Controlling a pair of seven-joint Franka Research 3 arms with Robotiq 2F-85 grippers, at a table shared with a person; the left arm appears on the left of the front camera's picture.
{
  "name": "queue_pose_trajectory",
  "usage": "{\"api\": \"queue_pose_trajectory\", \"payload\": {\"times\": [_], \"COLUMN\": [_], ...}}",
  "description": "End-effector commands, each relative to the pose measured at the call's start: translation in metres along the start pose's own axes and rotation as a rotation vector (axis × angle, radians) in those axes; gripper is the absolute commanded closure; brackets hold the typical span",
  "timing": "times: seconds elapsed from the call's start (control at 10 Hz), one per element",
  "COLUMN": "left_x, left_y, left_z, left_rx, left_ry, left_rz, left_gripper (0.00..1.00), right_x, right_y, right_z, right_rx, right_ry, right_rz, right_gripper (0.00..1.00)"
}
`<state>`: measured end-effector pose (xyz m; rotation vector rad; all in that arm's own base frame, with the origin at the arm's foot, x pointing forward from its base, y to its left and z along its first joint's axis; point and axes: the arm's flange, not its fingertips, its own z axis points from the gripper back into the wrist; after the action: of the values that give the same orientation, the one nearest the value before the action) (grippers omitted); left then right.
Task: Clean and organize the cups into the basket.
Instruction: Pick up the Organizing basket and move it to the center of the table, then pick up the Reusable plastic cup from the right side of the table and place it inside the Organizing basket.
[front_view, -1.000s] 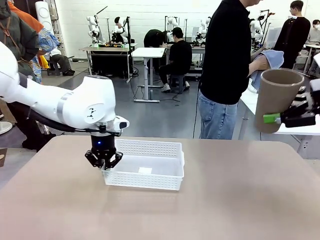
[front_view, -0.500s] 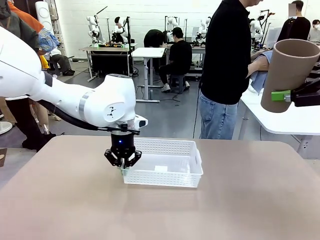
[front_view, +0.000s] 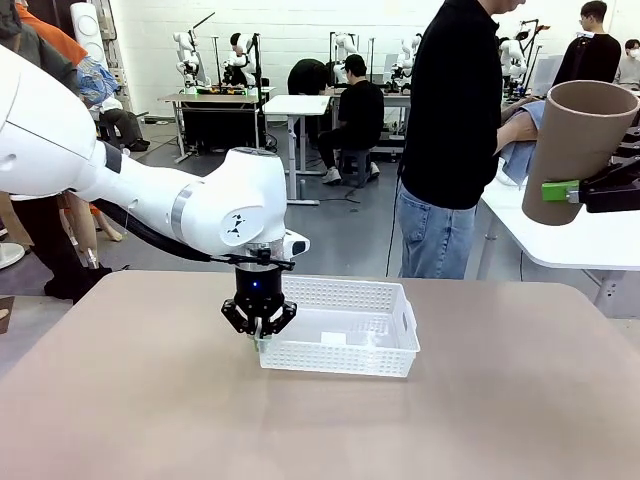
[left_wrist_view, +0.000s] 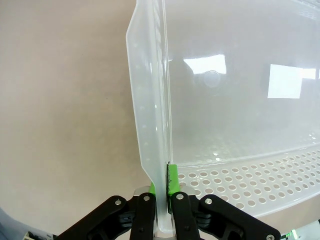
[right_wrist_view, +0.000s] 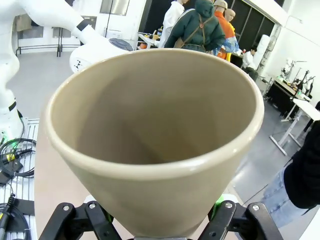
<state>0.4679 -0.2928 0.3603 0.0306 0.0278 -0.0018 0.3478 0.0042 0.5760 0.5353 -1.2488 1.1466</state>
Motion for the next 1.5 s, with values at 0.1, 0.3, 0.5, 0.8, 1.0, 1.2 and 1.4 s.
{"api": "queue_pose_trajectory", "payload": {"times": [0.1,0.3,0.5,0.8,1.0,1.2,1.4], "left_x": [0.0,0.0,0.0,0.0,0.0,0.0,0.0], "left_y": [0.003,0.003,0.003,0.003,0.003,0.003,0.003], "left_z": [0.0,0.0,0.0,0.0,0.0,0.0,0.0], "left_rx": [0.002,0.002,0.002,0.002,0.002,0.002,0.002], "left_ry": [0.001,0.001,0.001,0.001,0.001,0.001,0.001], "left_rz": [-0.007,-0.007,-0.007,-0.007,-0.007,-0.007,-0.007], "left_gripper": [1.0,1.0,1.0,1.0,1.0,1.0,1.0], "right_x": [0.003,0.001,0.021,0.041,0.028,0.018,0.016], "right_y": [0.002,0.0,-0.003,0.012,0.02,0.028,0.034], "right_z": [0.001,0.001,-0.076,-0.173,-0.218,-0.25,-0.276], "right_rx": [0.006,-0.001,0.159,0.354,0.464,0.56,0.628], "right_ry": [0.0,-0.001,0.319,0.673,0.95,1.07,1.04], "right_rz": [0.006,0.003,0.141,0.305,0.361,0.405,0.394], "right_gripper": [0.78,0.19,0.19,0.19,0.19,0.19,0.19]}}
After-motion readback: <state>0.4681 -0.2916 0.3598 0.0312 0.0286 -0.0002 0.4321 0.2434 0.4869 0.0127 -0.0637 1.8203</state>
